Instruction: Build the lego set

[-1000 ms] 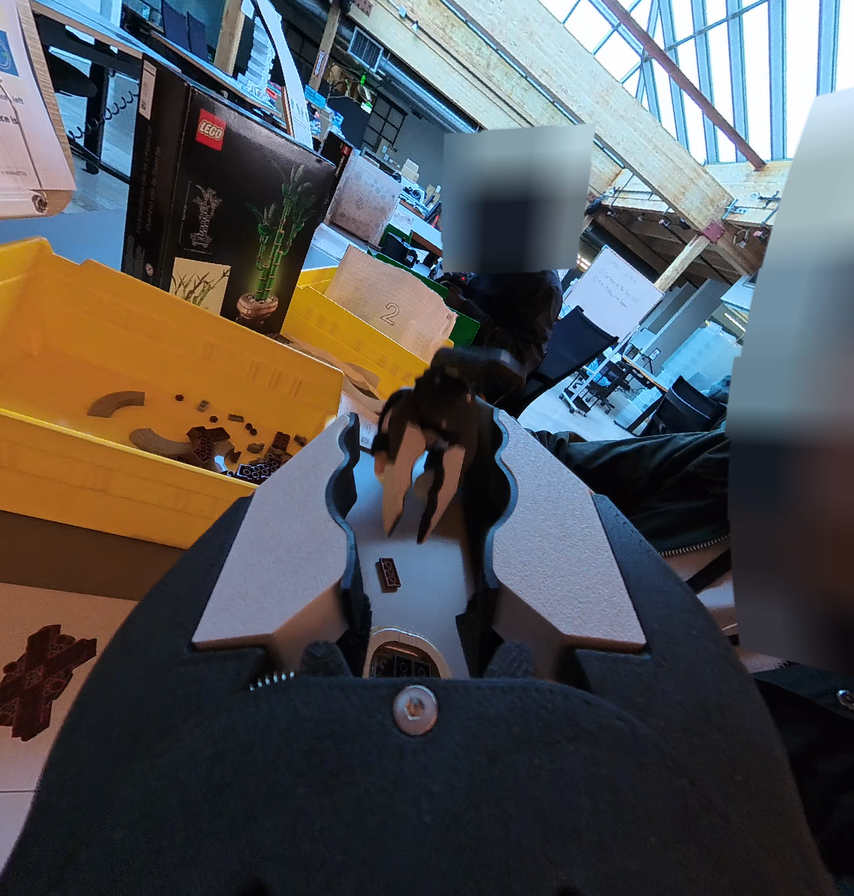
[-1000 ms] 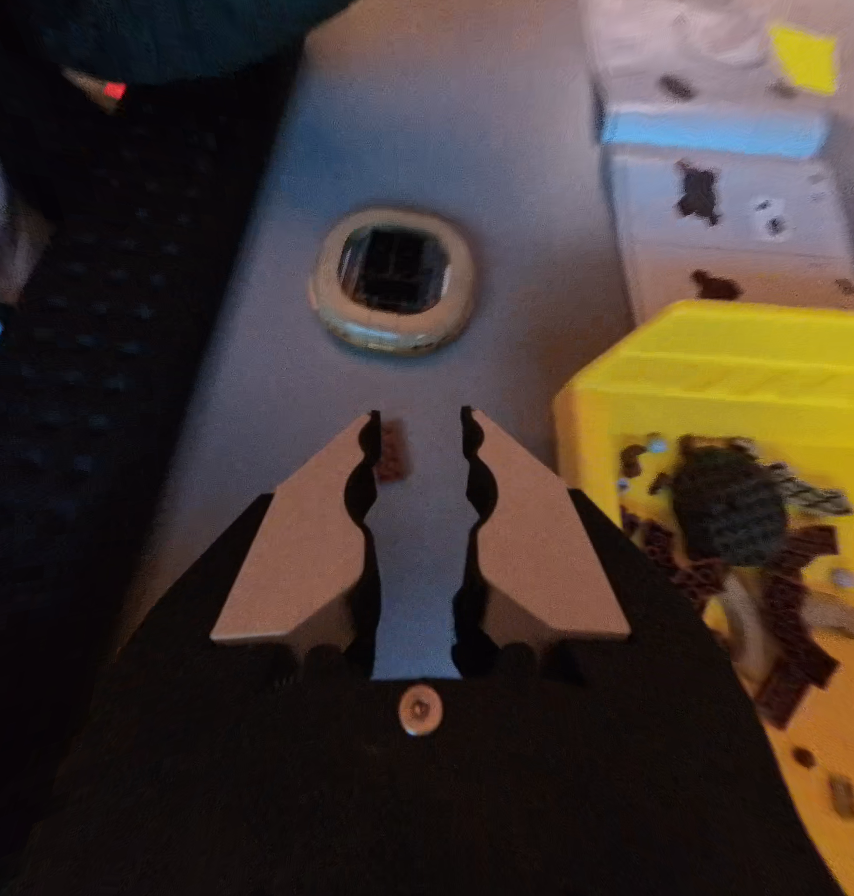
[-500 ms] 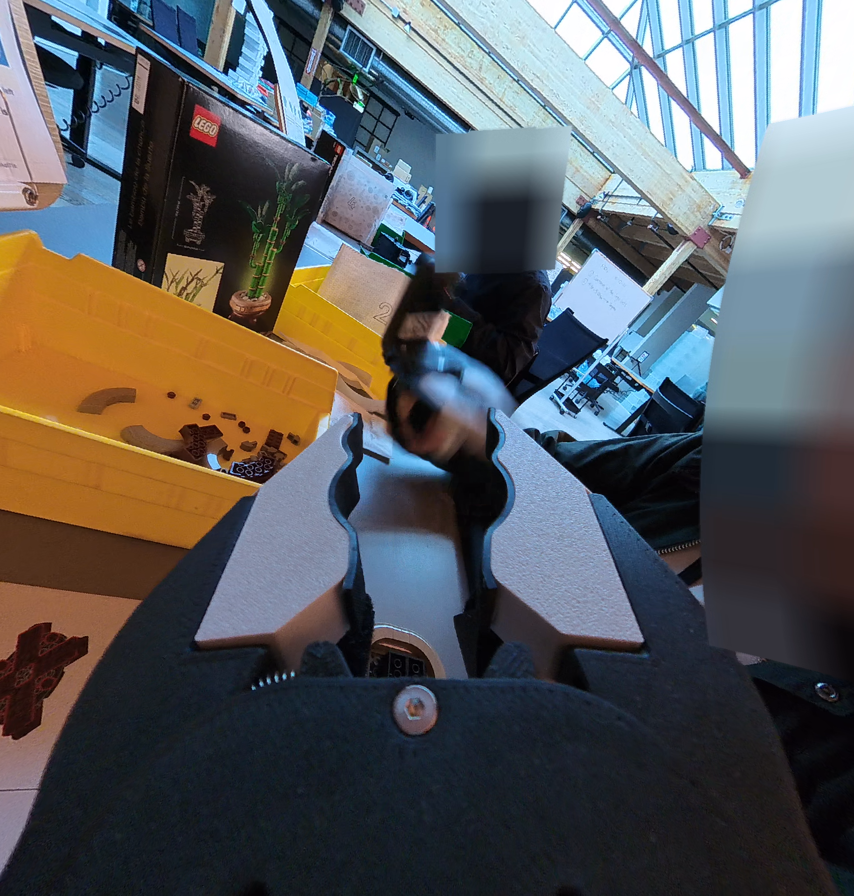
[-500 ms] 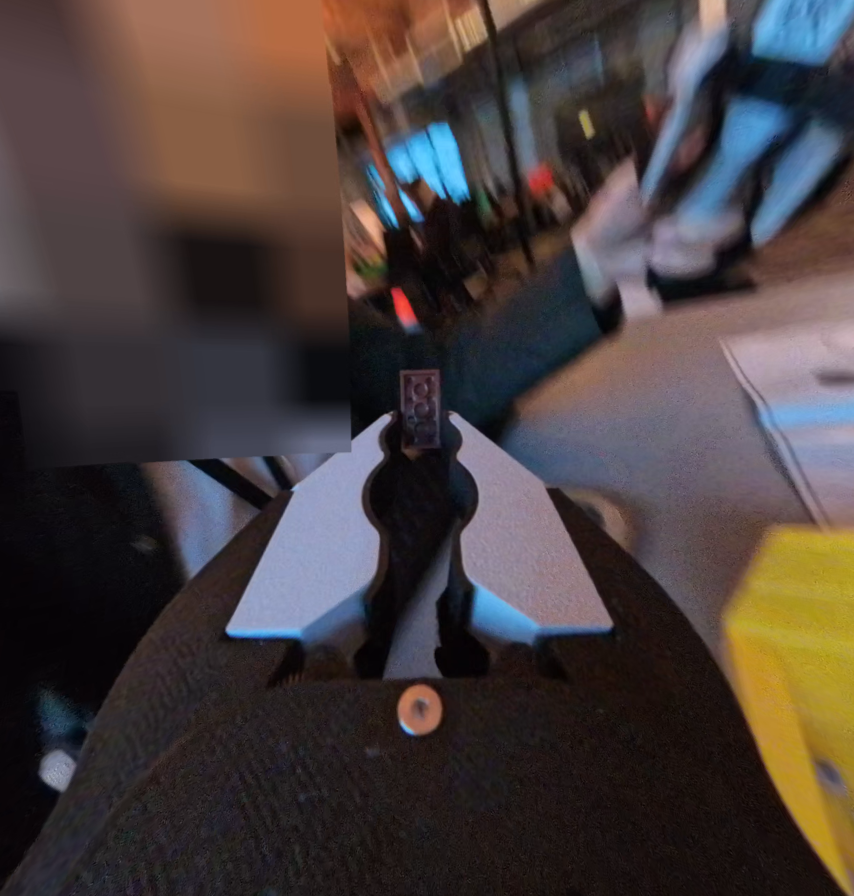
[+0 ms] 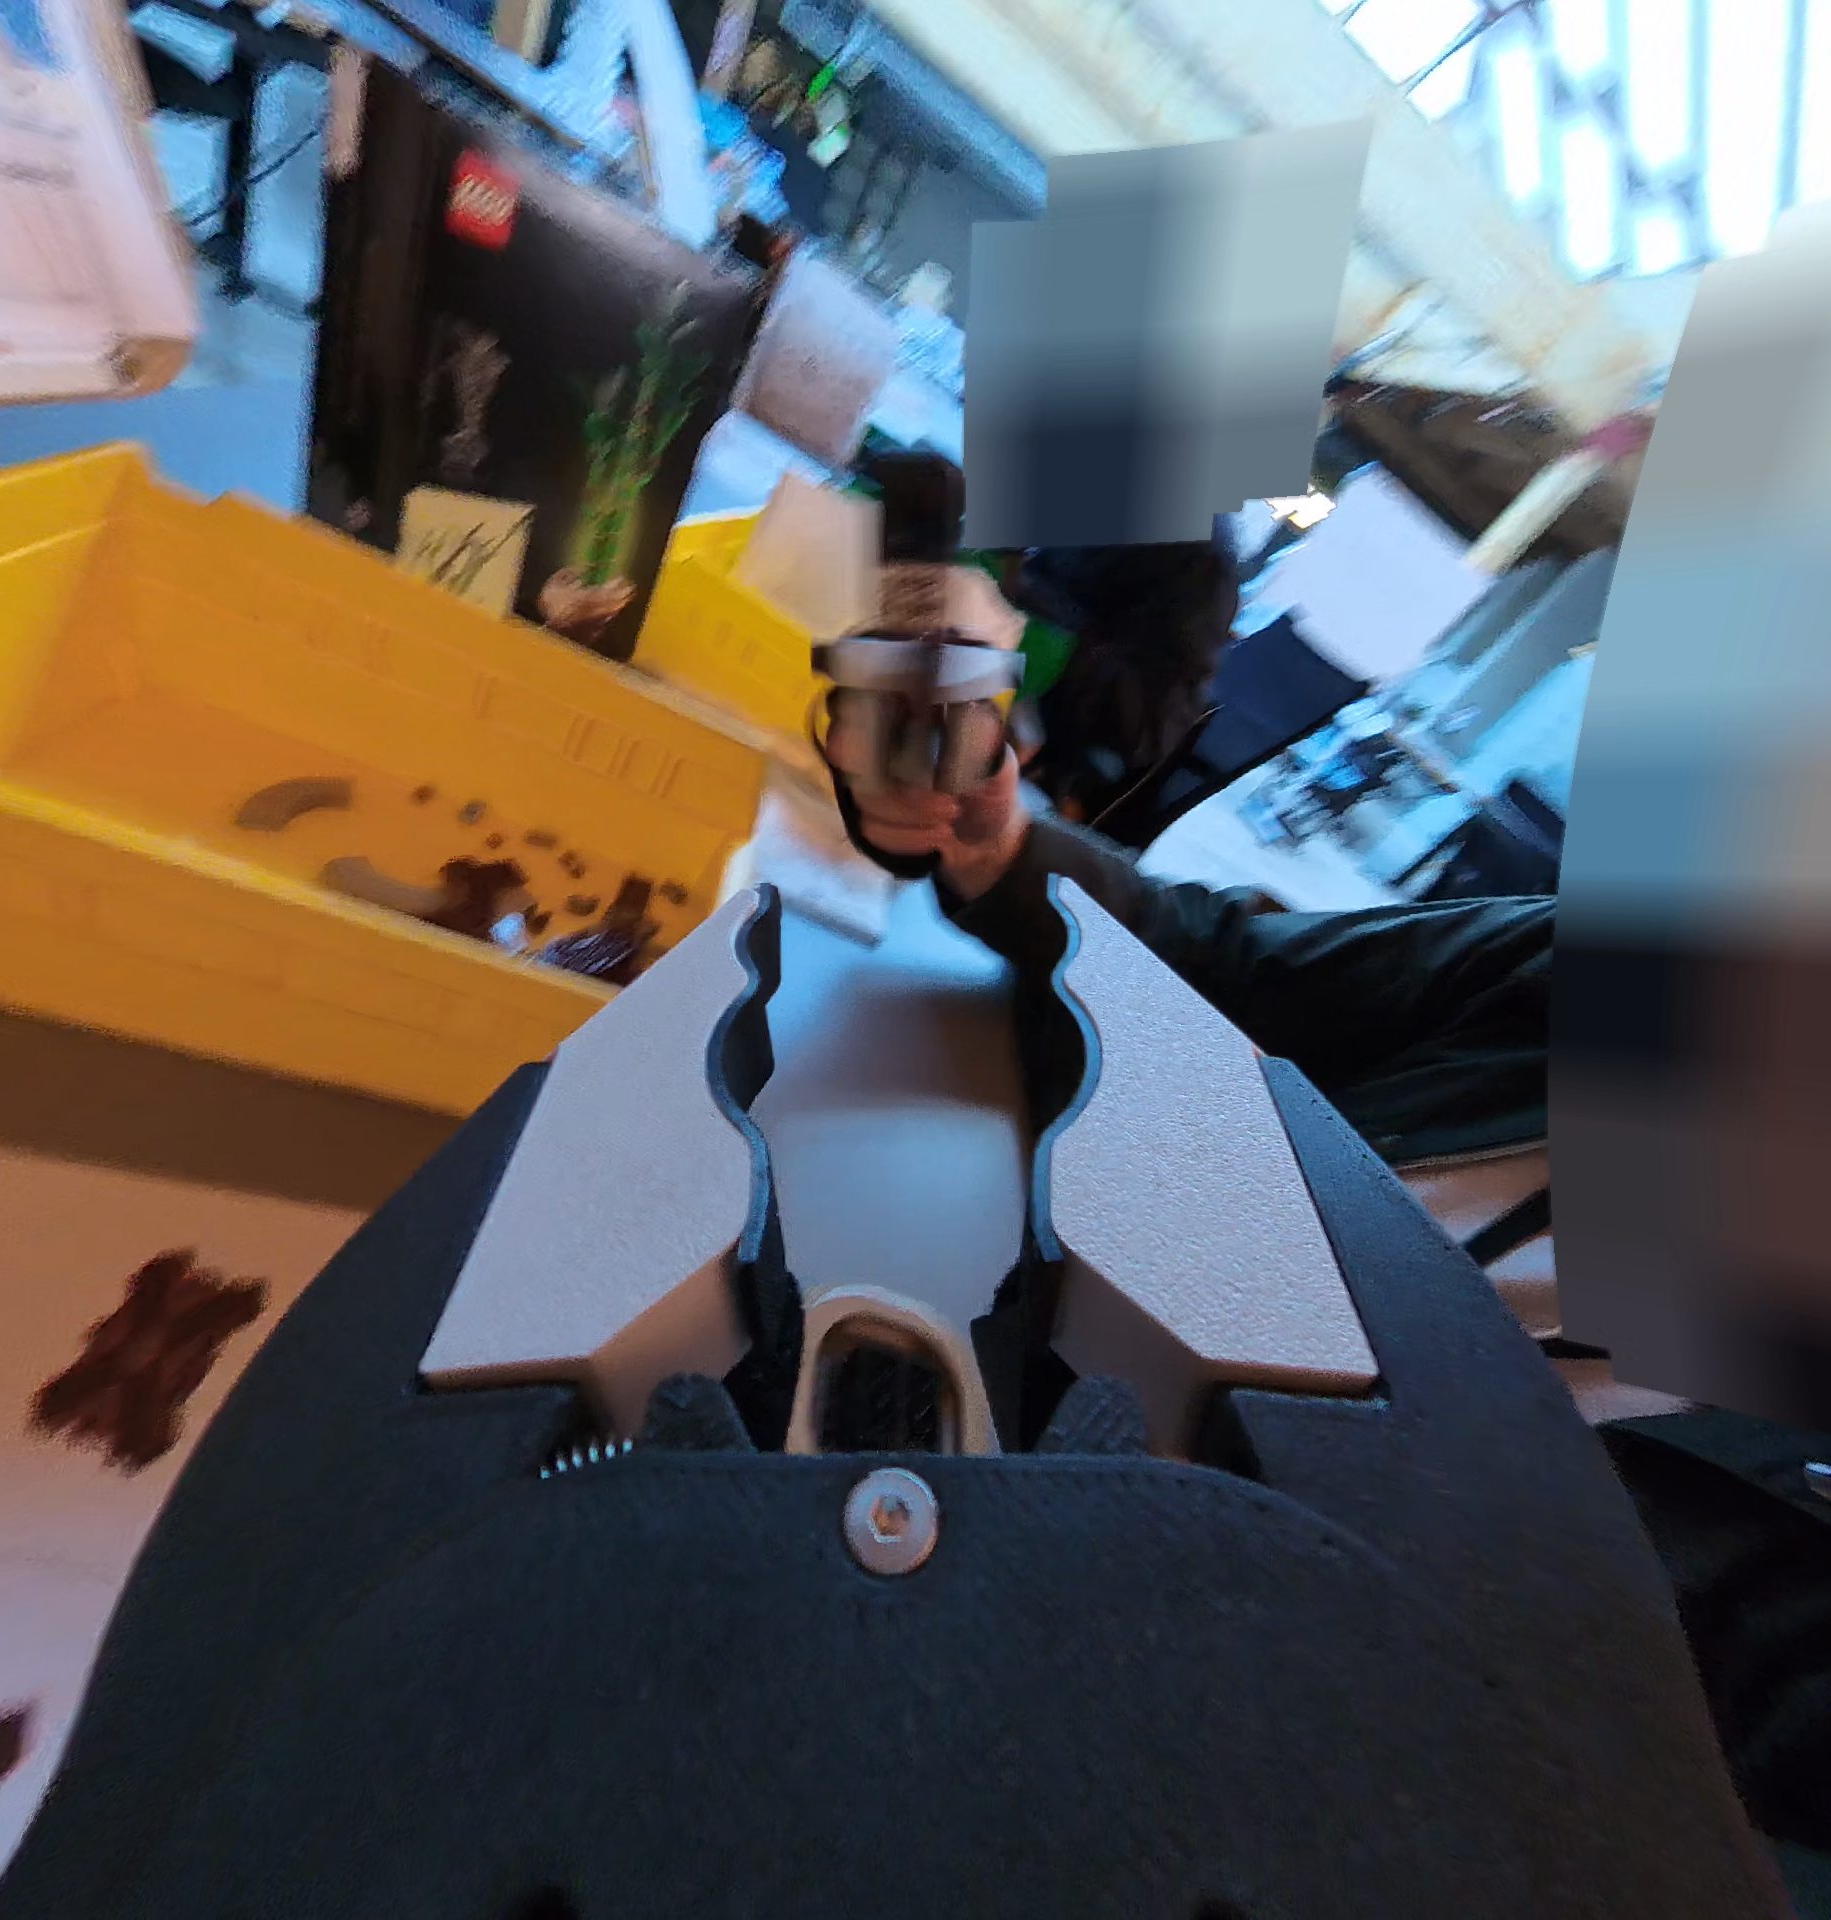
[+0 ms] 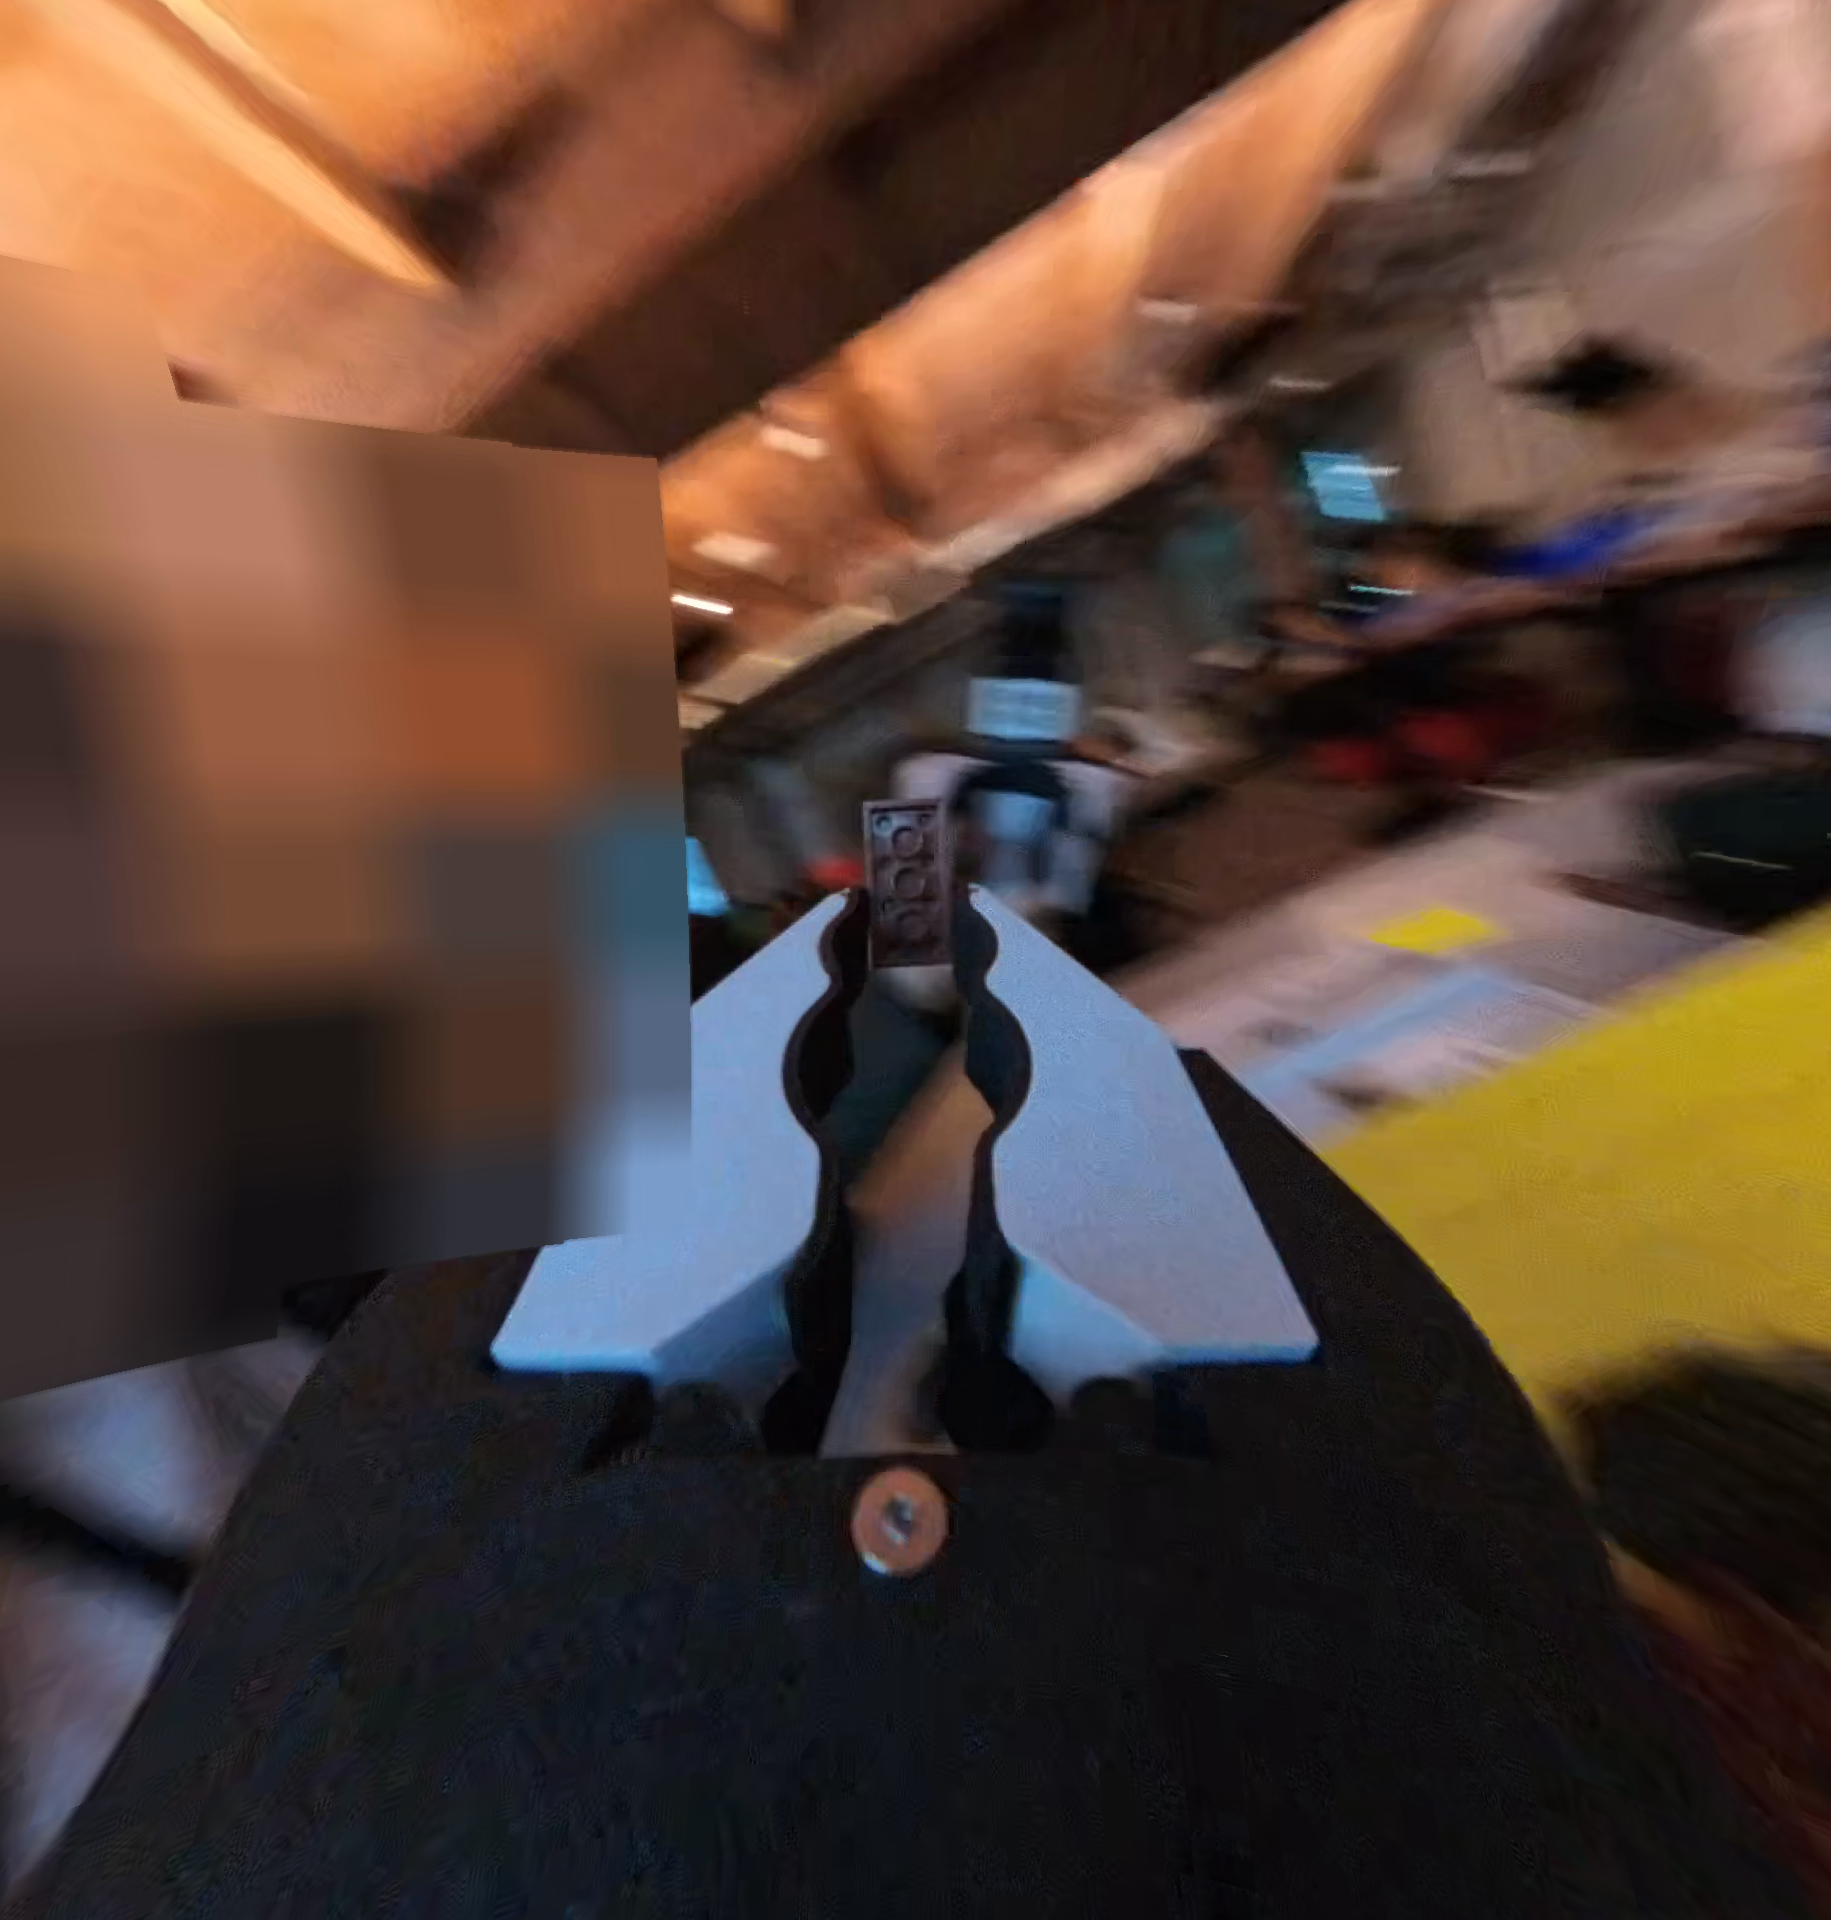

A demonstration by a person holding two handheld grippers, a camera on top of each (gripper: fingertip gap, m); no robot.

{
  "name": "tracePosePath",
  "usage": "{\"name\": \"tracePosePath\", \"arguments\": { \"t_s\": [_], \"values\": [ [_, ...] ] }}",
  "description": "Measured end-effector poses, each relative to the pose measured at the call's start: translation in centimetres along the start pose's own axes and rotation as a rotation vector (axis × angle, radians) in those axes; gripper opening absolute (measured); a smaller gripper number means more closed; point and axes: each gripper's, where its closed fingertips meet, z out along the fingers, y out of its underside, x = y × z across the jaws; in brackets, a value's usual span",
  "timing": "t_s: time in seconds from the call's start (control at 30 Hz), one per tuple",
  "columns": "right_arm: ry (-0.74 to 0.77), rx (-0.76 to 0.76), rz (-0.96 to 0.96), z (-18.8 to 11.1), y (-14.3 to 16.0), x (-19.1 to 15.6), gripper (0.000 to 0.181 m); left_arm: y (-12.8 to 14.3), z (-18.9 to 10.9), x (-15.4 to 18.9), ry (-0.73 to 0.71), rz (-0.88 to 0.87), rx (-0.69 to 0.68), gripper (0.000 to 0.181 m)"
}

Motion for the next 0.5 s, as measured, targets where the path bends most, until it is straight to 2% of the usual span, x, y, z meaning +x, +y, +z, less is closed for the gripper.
{"name": "tracePosePath", "arguments": {
  "t_s": [0.03,0.1,0.13,0.17,0.23,0.3,0.37,0.43,0.5],
  "values": [
    [0.311,-0.110,-0.138,-0.7,1.4,4.6,0.013,0.4,0.0,-0.5,-0.035,0.002,-0.025,0.049],
    [0.768,-0.326,-0.402,-3.4,2.7,10.3,0.013,1.1,0.0,-1.1,-0.071,0.004,-0.067,0.049],
    [0.935,-0.399,-0.516,-4.6,2.5,11.8,0.013,1.1,0.0,-1.3,-0.087,0.009,-0.071,0.048],
    [1.055,-0.461,-0.598,-5.5,2.3,12.7,0.015,0.9,0.0,-1.5,-0.100,0.014,-0.063,0.048],
    [1.169,-0.550,-0.653,-6.1,2.9,13.9,0.041,0.7,0.1,-1.2,-0.088,0.012,-0.053,0.048],
    [1.135,-0.567,-0.635,-5.2,3.9,13.9,0.052,0.7,0.0,-1.1,-0.095,0.015,-0.059,0.048],
    [0.992,-0.564,-0.641,-2.8,5.0,12.3,0.049,0.6,-0.2,-1.3,-0.117,0.031,-0.058,0.048],
    [0.738,-0.554,-0.692,1.2,6.9,8.5,0.035,0.5,-0.4,-1.4,-0.134,0.037,-0.058,0.048],
    [0.422,-0.624,-0.577,4.8,12.0,4.1,0.036,0.6,-0.5,-1.6,-0.150,0.036,-0.069,0.048]
  ]
}}
